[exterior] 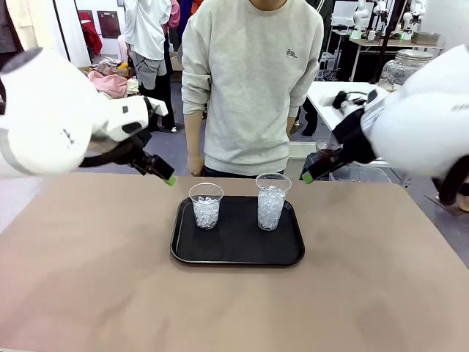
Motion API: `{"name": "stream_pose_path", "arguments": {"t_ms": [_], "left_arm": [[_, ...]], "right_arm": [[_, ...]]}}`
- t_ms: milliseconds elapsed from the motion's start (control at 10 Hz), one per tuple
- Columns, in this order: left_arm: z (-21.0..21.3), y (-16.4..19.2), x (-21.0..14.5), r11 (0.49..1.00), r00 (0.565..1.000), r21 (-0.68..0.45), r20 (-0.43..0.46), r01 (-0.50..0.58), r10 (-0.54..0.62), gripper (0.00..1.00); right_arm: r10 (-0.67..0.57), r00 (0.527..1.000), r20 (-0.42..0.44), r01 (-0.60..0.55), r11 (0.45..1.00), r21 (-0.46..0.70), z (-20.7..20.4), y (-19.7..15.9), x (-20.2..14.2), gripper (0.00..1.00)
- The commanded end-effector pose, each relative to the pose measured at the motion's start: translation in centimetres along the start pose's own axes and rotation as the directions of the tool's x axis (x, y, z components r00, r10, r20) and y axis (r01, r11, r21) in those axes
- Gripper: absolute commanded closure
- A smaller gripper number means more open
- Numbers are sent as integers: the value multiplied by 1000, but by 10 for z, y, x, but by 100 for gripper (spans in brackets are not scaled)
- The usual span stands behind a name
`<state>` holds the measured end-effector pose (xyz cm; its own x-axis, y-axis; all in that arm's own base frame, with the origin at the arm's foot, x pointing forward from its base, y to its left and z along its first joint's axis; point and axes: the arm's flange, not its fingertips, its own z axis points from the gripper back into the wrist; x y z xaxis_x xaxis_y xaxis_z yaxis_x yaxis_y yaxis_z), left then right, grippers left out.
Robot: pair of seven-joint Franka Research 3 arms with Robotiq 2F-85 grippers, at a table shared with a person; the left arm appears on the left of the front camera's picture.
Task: Pour the drink into the iced cup.
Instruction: Pick up the iced cup indicated by the human and present it to them.
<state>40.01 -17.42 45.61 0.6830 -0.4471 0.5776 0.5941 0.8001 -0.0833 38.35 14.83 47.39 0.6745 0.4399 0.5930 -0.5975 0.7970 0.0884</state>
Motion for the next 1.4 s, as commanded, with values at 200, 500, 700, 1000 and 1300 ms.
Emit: {"name": "stream_pose_path", "arguments": {"t_ms": [200, 500, 700, 1000, 1300], "left_arm": [[19, 46, 11, 969, 985, -173, -54, -173, 166, 0], [15, 58, 15, 932, 964, -252, -116, -260, 238, 0], [18, 55, 8, 935, 962, -233, -112, -268, 248, 0], [18, 55, 8, 935, 962, -233, -112, -268, 248, 0], [22, 72, 16, 876, 906, -235, -165, -421, 391, 0]], "right_arm": [[-140, 990, 0, 137, 969, 204, 33, -37, -2, 0], [-186, 982, -12, 181, 940, 290, 32, -49, -3, 0], [-208, 978, -15, 205, 944, 259, 38, -41, -8, 0], [-203, 979, -26, 203, 947, 249, 36, -43, -9, 0], [-417, 892, -173, 452, 825, 338, 39, -47, 4, 0]]}}
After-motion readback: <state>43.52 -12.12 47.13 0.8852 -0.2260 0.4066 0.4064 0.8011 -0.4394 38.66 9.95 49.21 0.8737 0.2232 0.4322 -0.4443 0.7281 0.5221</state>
